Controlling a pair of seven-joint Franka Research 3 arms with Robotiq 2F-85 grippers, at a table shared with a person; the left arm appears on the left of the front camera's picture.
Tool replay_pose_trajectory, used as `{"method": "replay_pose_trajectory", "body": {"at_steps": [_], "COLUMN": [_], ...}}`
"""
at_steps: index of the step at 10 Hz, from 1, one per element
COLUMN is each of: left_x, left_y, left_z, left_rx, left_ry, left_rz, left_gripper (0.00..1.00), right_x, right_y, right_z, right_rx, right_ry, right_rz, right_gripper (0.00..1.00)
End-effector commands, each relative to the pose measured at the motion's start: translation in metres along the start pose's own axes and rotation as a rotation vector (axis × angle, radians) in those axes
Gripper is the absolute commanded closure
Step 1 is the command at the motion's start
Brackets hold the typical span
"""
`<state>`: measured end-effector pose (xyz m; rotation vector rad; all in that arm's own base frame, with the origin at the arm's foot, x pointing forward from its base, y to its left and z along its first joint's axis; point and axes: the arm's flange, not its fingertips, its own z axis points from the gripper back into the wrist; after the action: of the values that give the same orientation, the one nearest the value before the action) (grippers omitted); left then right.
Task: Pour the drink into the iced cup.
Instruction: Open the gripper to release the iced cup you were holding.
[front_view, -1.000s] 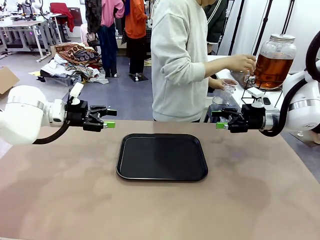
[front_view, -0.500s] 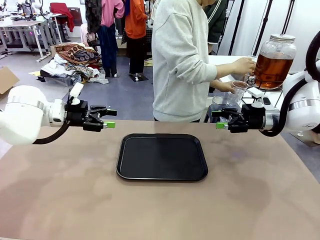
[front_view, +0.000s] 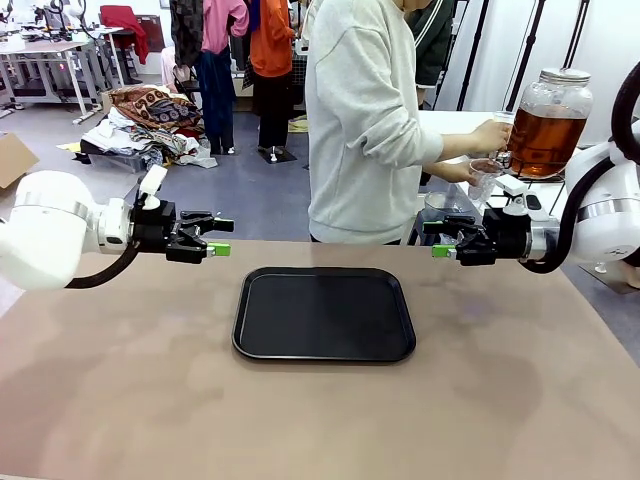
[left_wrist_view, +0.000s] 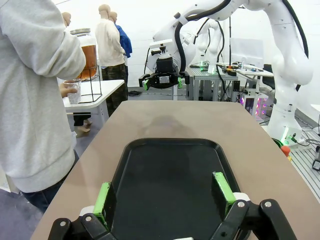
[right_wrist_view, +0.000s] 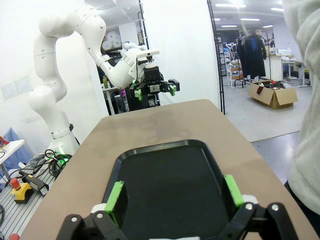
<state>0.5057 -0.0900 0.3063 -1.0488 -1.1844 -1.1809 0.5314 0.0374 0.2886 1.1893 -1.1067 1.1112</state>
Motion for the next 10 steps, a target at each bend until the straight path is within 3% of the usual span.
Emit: {"method": "replay_pose_trajectory", "body": {"at_steps": [1,10], "left_x": [0.0019,0.0019], "left_y": [0.0018,0.0018], "left_z": [0.0002,0.0002], "left_rx": [-0.008,-0.008], "left_ry": [0.008,0.008], "left_rz": [0.001,0.001], "left_gripper": [0.0,0.0], "right_x": [0.0029,0.0029], "right_y": [-0.0009,-0.0009], "right_z": [-0.0017,-0.0017], "right_rx": [0.002,0.002], "right_ry": [0.003,0.003], "right_rz": [-0.001,-0.001], "right_gripper": [0.0,0.0]}}
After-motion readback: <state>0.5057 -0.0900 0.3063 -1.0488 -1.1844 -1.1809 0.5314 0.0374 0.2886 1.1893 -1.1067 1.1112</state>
